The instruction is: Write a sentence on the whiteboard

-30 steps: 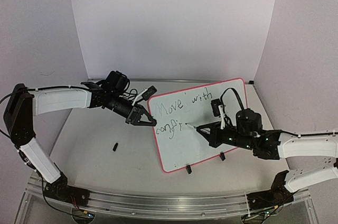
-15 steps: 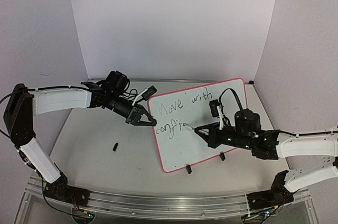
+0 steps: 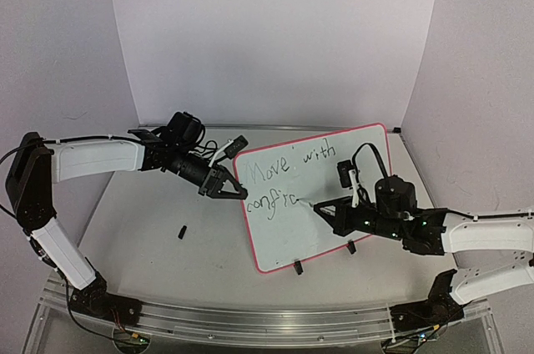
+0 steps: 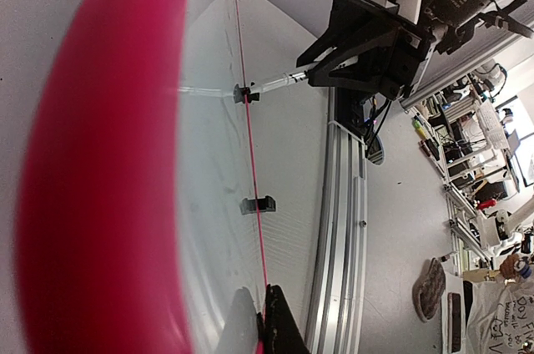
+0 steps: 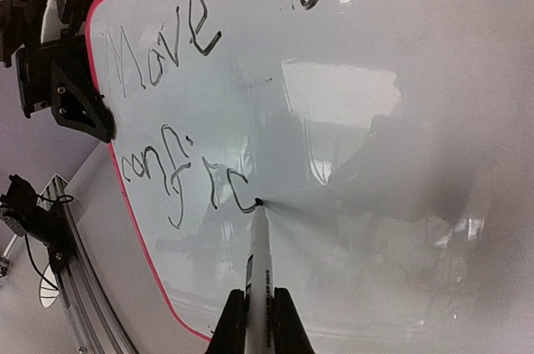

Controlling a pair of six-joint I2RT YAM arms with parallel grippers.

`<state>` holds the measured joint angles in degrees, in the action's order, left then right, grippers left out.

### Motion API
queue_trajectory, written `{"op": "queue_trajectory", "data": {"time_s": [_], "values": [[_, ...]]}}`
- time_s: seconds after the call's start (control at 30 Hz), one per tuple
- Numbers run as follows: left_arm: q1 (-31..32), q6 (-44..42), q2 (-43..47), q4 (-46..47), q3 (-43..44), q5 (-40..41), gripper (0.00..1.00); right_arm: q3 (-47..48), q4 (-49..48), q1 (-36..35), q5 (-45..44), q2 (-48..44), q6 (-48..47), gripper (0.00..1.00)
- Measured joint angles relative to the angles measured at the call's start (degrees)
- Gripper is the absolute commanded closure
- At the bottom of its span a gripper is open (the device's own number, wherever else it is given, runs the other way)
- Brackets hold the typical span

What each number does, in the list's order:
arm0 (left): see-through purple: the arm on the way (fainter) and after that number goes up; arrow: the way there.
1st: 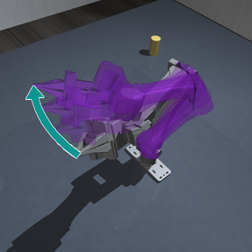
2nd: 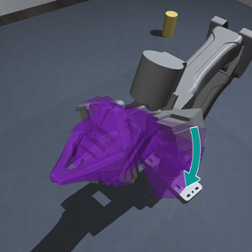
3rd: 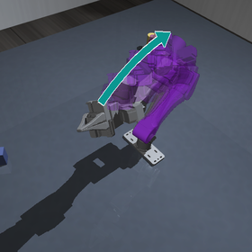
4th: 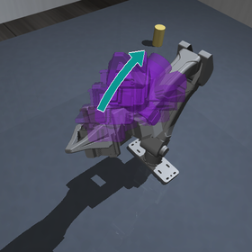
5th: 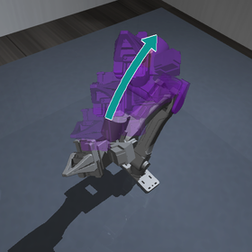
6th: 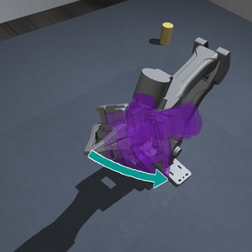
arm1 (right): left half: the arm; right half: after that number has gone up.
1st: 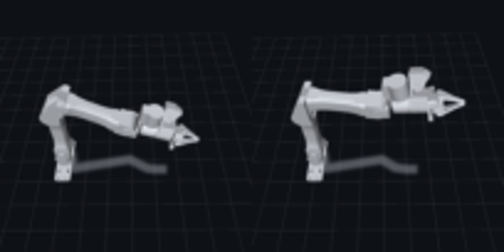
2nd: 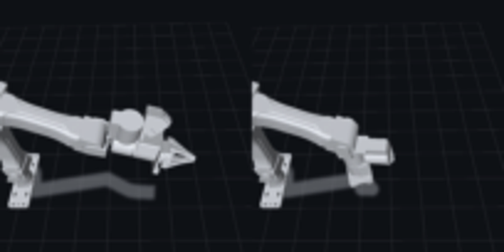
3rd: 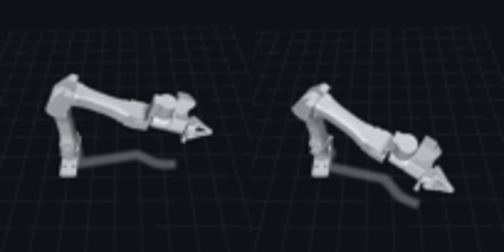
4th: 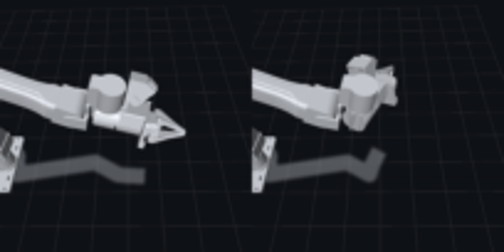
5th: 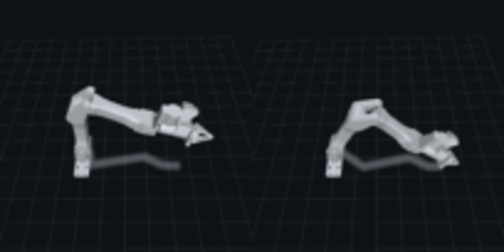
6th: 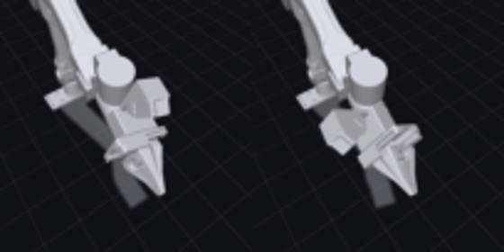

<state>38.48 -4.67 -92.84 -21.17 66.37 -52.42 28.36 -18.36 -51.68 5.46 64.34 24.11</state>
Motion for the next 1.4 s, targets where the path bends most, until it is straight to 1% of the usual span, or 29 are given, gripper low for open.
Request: {"op": "queue_trajectory", "data": {"time_s": [0.27, 0.7, 1.1, 1.4], "values": [[0.0, 0.1, 0.0, 0.0, 0.0, 0.1, 1.00, 1.4, -1.7, -0.1, -1.2, 1.4, -0.3, 1.00], [0.0, 0.1, 0.0, 0.0, 0.0, 0.1, 1.00, 3.0, -4.1, -0.1, -6.5, 1.9, -1.1, 1.00], [0.0, 0.3, 0.0, 0.0, 0.0, 0.1, 1.00, 3.1, -4.8, -0.1, -4.7, 2.7, -0.1, 1.00], [0.0, 0.2, 0.0, 0.0, 0.0, 0.1, 1.00, 1.1, -3.8, -0.1, -2.9, 1.5, 1.7, 1.00]]}}
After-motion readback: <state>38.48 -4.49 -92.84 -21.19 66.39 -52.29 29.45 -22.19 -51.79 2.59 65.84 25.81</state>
